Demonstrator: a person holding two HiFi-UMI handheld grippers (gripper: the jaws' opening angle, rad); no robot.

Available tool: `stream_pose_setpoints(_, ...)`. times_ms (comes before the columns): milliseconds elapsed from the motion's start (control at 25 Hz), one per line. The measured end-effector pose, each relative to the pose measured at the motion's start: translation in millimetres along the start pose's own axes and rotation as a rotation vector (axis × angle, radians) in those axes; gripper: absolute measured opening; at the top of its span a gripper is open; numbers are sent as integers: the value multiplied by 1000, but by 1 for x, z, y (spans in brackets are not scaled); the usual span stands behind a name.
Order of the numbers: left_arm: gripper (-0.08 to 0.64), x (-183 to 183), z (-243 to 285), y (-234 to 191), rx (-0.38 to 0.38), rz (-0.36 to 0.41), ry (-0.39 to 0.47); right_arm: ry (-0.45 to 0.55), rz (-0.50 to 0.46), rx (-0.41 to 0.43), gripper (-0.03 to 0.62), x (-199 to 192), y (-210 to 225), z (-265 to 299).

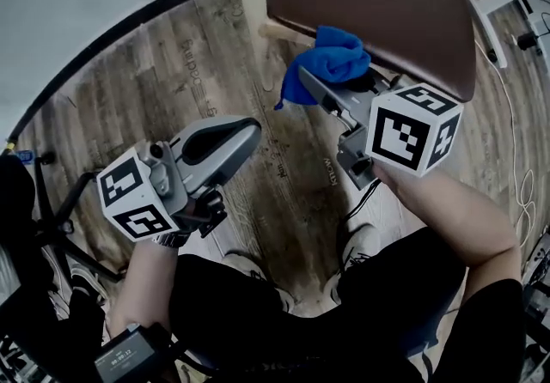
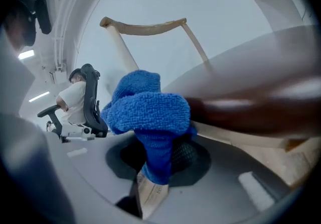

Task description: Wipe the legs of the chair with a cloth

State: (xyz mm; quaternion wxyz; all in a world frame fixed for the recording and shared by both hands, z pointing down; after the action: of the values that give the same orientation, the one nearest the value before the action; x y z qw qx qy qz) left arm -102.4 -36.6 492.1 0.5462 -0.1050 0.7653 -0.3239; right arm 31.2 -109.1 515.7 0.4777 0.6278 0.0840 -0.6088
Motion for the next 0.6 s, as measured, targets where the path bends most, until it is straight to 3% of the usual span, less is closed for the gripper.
stream_pose_setpoints(160,-2,1,-1,-1,9,2,12,25,42,0,98,0,-3,24)
stream_pose_setpoints(600,-2,6,-14,-2,10,-15,36,21,28,2,98,-5,-13,62)
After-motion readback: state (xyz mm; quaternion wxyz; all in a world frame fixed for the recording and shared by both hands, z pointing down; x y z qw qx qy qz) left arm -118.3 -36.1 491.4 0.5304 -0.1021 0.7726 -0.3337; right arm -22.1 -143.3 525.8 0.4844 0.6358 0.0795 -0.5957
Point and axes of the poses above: the fingertips, and each gripper's own axes: z forward along the fingers, y to its right, x out of its top, the point moved 4 cm from there along -z, backward along the fingers, and after that the axes turned 9 degrees about y, right-handed, at the moved point
